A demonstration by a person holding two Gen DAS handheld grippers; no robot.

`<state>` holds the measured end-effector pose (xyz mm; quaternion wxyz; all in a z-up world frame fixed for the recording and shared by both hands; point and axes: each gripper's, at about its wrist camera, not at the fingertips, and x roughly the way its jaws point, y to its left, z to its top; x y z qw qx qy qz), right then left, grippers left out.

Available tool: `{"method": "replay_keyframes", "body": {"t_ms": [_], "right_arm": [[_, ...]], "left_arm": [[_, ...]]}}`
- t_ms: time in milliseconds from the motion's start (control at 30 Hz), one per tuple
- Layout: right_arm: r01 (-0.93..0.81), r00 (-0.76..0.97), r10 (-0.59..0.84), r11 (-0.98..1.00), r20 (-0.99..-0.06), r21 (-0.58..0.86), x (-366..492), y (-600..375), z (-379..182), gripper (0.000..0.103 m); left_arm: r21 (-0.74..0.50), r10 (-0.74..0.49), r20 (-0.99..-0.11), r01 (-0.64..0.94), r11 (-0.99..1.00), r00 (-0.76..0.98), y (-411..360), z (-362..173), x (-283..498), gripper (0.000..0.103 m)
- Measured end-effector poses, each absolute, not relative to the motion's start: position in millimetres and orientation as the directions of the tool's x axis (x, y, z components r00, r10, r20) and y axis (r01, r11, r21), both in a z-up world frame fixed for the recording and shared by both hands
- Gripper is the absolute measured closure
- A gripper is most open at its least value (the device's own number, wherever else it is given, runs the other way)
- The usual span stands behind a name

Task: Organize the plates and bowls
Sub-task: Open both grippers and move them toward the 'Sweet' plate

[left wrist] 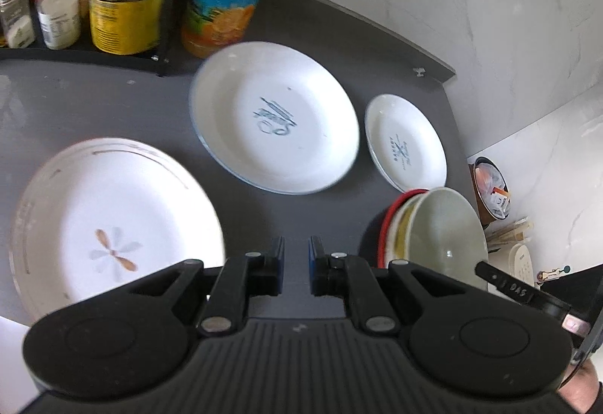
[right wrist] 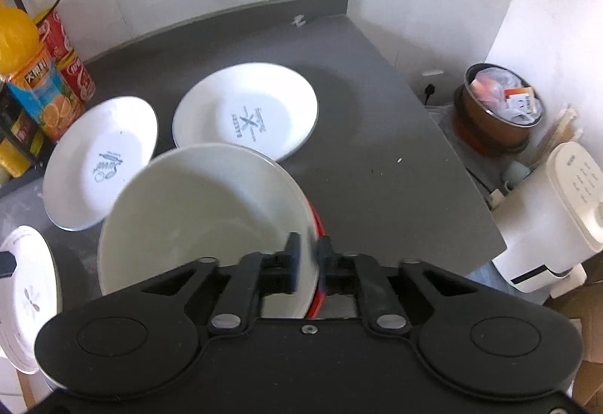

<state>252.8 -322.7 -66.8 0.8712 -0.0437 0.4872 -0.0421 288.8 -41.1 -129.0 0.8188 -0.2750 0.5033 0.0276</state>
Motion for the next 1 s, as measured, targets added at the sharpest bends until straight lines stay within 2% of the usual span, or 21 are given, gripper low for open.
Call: {"method": "replay_keyframes", "body": {"t_ms": [33, 67, 167, 233, 400, 500, 700, 1000], "right_arm": [[0.033, 0.532, -0.117, 0.992, -0.839, -0.118, 251.8, -318.8, -62.6, 0.072], [0.037, 0.546, -0.119, 0.992, -0.829, -0.119, 248.9, -314.4, -58.7, 0.069], [0.029, 0.571, -0.103, 0.994, -0.815, -0.106, 245.2, -300.0, -48.3, 0.068], [0.006, 0.592, -0.085, 0.995, -0.801, -0.101, 243.6, -288.0, -40.1, 0.059], [-0.038, 0.608, -0.020, 0.998, -0.794, -0.054, 256.9, -264.1, -27.8, 0.057], [-0.072, 0.607, 0.017, 0.997, -0.794, -0.033, 271.2, -253.0, -24.9, 0.057], [-0.149, 0.569, 0.116, 0.988, -0.814, 0.036, 307.7, -236.5, -31.5, 0.057], [-0.272, 0.431, 0.238, 0.954, -0.871, 0.126, 383.9, -222.5, -51.8, 0.057]], "left_arm": [[-0.423, -0.231, -0.837, -0.319, 0.848, 0.495, -35.0, -128.4, 287.1, 0.094], [-0.421, -0.229, -0.837, -0.317, 0.850, 0.497, -29.9, -127.7, 285.3, 0.093], [-0.416, -0.217, -0.838, -0.328, 0.848, 0.501, -15.1, -127.8, 282.2, 0.087], [-0.416, -0.209, -0.838, -0.342, 0.843, 0.505, -6.0, -127.5, 280.4, 0.082], [-0.402, -0.169, -0.834, -0.368, 0.838, 0.525, 10.4, -121.9, 280.1, 0.056], [-0.388, -0.138, -0.837, -0.396, 0.832, 0.530, 19.0, -120.9, 284.0, 0.047], [-0.365, -0.084, -0.844, -0.454, 0.813, 0.529, 28.4, -120.5, 297.5, 0.040], [-0.364, -0.034, -0.859, -0.563, 0.742, 0.511, 36.4, -131.7, 328.8, 0.040]]}}
